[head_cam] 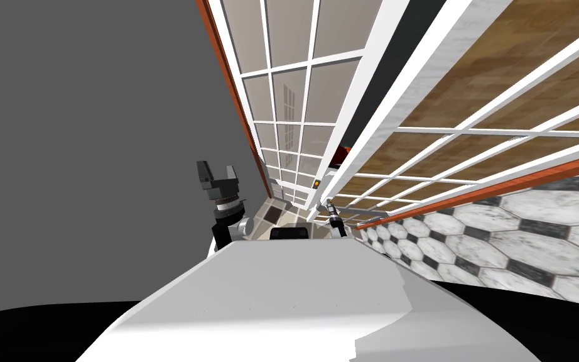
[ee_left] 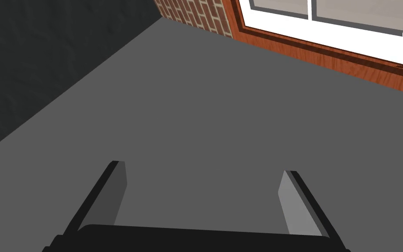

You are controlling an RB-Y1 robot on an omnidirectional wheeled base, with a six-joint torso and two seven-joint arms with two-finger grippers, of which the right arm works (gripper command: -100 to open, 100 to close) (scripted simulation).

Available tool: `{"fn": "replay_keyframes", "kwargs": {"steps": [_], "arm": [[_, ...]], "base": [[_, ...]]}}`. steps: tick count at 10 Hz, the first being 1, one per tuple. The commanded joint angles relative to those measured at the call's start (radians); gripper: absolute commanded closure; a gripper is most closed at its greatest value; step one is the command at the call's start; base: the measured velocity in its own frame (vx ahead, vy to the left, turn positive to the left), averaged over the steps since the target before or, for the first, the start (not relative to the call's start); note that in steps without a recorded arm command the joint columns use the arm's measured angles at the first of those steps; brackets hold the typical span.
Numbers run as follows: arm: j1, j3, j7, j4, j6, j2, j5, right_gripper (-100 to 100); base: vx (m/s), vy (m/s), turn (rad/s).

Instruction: Pull the door open

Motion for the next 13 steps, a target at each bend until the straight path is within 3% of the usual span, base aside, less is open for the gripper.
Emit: {"fn": "replay_keyframes", "kwargs": {"steps": [1, 2, 13], "arm": [[0.009, 0.001, -0.050, -0.012, 0.006, -0.005, -0.016, 100], [0.009, 0.001, -0.056, -0.012, 0.006, -0.005, -0.016, 100], [0.014, 0.032, -0.337, -0.026, 0.013, -0.008, -0.101, 100]], "base": [[-0.027, -0.015, 0.050], [-0.018, -0.014, 0.028], [-0.029, -0.016, 0.049]]}}
